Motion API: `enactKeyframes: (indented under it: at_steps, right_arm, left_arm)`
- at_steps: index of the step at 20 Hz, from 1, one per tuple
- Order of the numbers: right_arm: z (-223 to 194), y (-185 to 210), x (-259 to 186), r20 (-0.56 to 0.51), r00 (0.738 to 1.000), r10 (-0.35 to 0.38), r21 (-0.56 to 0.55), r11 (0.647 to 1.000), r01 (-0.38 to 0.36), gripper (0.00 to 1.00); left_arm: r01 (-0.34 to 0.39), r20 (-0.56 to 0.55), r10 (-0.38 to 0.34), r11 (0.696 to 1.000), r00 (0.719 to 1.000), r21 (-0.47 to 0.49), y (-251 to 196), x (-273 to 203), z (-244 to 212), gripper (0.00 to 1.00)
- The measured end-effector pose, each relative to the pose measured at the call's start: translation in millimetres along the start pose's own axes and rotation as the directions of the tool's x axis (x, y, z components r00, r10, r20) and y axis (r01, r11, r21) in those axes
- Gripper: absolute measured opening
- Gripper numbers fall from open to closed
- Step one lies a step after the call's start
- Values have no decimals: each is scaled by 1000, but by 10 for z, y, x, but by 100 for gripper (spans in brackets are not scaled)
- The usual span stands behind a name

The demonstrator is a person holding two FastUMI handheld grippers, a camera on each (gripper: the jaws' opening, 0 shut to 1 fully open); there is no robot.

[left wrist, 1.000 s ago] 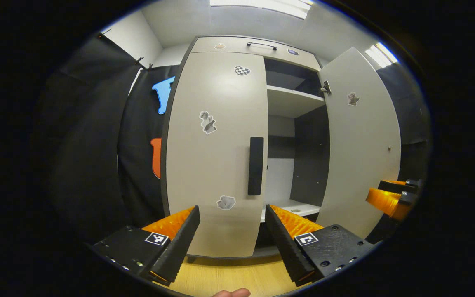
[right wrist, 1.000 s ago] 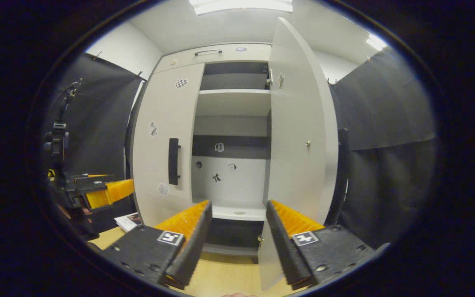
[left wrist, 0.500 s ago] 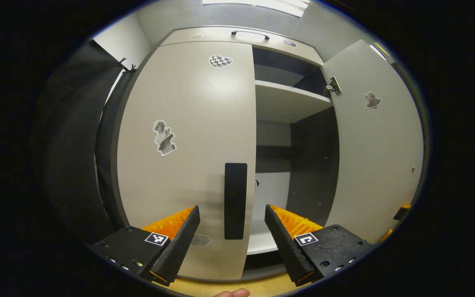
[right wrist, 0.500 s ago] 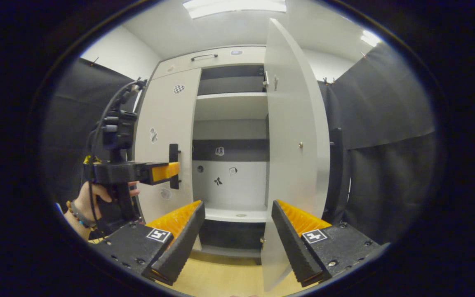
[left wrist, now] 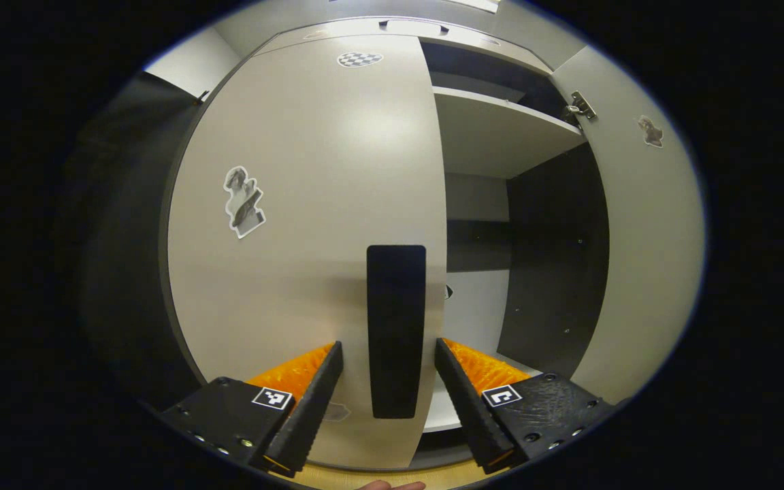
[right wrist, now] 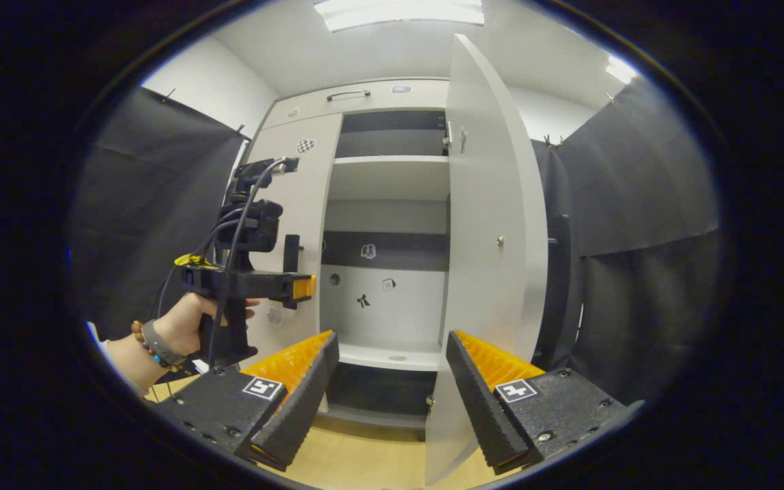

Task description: Open the right door of the double-door shoe cabinet with the right hand, and open the left door with the left hand.

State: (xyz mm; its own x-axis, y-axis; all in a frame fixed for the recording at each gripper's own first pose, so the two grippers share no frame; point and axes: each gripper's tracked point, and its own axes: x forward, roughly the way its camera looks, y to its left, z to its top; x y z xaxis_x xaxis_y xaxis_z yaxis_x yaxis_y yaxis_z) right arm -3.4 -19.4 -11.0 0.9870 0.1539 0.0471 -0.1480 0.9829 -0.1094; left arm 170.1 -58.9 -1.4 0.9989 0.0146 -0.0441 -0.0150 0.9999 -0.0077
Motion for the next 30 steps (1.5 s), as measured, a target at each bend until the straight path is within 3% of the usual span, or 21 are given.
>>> enactKeyframes:
  at_steps: [4, 9, 14, 15, 16, 19, 21, 30]
  right_arm:
    - [2, 15, 16, 8, 1000, 9, 17, 1000, -9, 100]
    - [-22, 10, 15, 4, 1000, 7, 21, 1000, -7, 98]
    - [-51, 10, -4, -2, 1000, 12, 39, 999, -12, 99]
    - [-53, 11, -13, -2, 1000, 14, 44, 999, -13, 99]
    - [-51, 8, -17, -4, 1000, 14, 47, 999, -14, 98]
    - [-46, -4, -49, 4, 1000, 14, 60, 998, -14, 99]
    - [-37, -5, -39, 7, 1000, 16, 70, 997, -16, 98]
    - [-45, -74, -142, -1, 1000, -9, 60, 998, 9, 98]
  left_arm:
    - [22, -2, -22, 1000, 1000, -20, 8, -4, -2, 73]
    - [1, 6, -1, 1000, 1000, 24, 48, 5, -17, 73]
    - [10, 10, -10, 1000, 1000, 12, 9, -3, -17, 58]
    - [20, 12, -20, 1000, 1000, 4, -42, 0, -29, 63]
    - [11, 23, -11, 1000, 1000, 12, -66, -22, -17, 32]
    - [15, 26, -16, 999, 1000, 37, -57, 7, -31, 16]
    - [23, 25, -24, 999, 999, 31, -65, 8, -27, 10]
    - [36, 33, -37, 999, 999, 26, -67, -160, -15, 10]
